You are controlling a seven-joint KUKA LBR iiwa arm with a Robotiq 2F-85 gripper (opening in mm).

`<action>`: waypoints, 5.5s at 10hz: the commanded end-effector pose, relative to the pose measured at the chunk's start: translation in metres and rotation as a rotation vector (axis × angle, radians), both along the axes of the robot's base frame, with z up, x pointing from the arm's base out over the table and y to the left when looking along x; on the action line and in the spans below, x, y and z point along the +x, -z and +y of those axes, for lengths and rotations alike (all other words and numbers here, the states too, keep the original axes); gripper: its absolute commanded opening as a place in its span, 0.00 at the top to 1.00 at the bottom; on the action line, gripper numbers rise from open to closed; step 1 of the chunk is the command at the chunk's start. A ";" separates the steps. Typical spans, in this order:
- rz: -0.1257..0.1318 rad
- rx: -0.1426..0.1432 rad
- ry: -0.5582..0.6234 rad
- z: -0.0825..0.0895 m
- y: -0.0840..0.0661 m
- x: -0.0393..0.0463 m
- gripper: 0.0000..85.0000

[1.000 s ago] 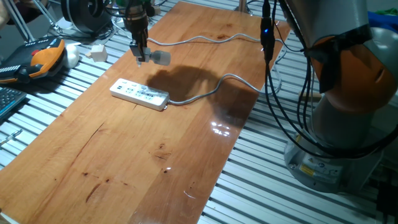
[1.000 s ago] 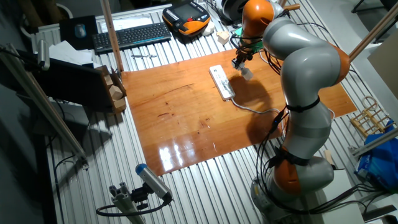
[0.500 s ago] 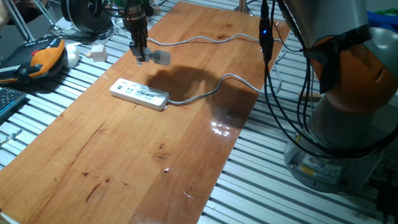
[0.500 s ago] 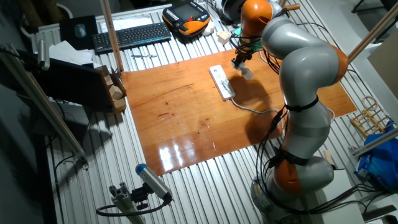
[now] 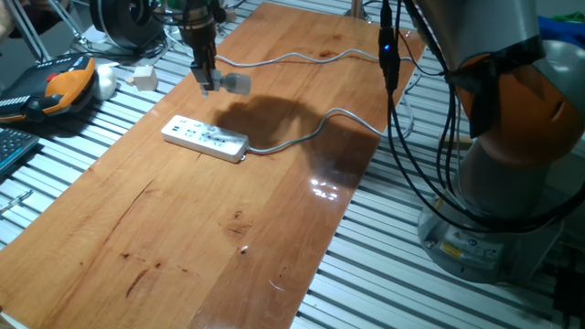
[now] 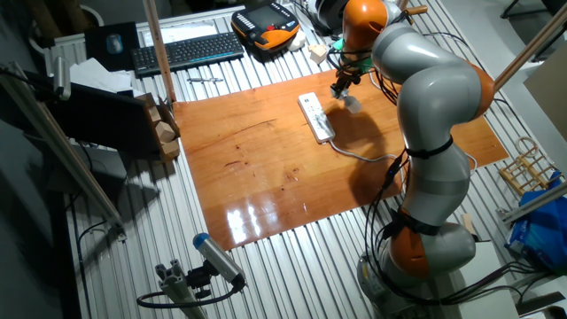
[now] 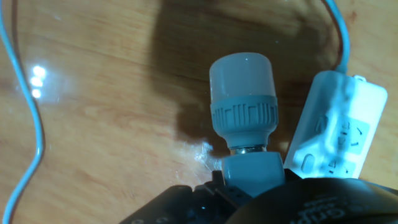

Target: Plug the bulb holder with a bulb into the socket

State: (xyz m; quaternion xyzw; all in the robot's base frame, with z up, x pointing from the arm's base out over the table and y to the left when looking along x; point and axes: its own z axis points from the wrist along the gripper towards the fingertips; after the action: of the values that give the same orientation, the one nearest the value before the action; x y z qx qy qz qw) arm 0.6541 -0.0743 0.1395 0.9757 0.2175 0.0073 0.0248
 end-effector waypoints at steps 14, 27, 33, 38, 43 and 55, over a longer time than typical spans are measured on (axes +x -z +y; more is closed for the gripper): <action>-0.016 0.015 -0.244 0.001 0.001 -0.0002 1.00; -0.007 -0.014 -0.471 -0.018 -0.015 0.0061 1.00; 0.008 0.004 -0.725 -0.047 -0.030 0.0150 1.00; -0.008 0.015 -0.774 -0.053 -0.030 0.0201 1.00; -0.028 -0.009 -0.829 -0.055 -0.028 0.0240 1.00; -0.047 0.020 -0.818 -0.057 -0.030 0.0230 1.00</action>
State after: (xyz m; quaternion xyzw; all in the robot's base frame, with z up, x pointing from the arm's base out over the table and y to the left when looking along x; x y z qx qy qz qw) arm 0.6772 -0.1314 0.1696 0.8084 0.5870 0.0414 0.0158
